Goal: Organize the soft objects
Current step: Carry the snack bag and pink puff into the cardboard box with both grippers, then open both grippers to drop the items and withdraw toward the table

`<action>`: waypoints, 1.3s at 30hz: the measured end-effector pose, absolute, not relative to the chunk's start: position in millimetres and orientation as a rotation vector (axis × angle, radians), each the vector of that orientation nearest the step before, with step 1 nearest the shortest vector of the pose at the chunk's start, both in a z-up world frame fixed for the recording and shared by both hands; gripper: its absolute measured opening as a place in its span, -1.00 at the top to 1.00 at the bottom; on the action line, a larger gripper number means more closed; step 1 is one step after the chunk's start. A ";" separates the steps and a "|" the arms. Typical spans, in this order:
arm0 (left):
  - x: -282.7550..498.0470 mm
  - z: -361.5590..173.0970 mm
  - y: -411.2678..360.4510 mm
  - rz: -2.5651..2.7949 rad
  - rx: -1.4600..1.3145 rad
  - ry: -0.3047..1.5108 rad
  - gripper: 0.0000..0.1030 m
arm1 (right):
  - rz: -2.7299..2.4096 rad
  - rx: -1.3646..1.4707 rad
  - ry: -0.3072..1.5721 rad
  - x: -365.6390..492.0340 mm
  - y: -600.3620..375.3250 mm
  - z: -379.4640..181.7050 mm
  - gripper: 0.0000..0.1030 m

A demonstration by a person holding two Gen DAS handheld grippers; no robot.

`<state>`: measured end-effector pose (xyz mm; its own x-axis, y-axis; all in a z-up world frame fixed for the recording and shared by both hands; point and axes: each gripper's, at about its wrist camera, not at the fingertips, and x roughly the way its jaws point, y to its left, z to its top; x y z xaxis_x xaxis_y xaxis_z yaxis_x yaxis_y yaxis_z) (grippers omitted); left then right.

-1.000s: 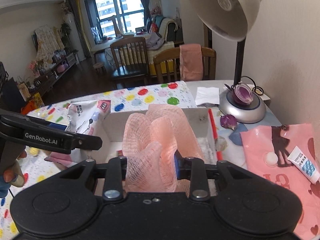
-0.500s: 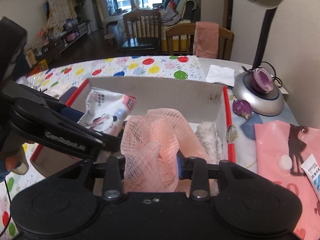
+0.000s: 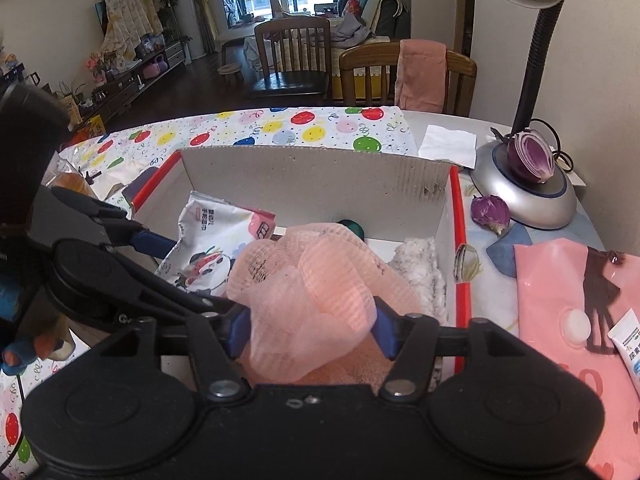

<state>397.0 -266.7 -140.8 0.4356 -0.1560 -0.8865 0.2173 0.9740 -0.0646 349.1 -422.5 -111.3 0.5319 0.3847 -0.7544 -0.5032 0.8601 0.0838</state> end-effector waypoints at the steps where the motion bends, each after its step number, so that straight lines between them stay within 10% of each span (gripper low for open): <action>1: 396.1 -140.7 -267.1 -0.238 0.062 1.097 -0.58 | 0.534 -0.143 0.859 349.0 -424.1 -110.3 -0.24; 39: 264.5 -9.6 -151.3 -0.238 -0.172 0.741 -0.79 | 0.661 -0.004 0.614 258.8 -394.6 4.6 -0.83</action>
<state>264.5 -151.3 -9.6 0.7124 -0.2745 -0.6458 0.1534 0.9590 -0.2383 258.8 -394.6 4.6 0.6200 0.5739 -0.5350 -0.5762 0.7959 0.1859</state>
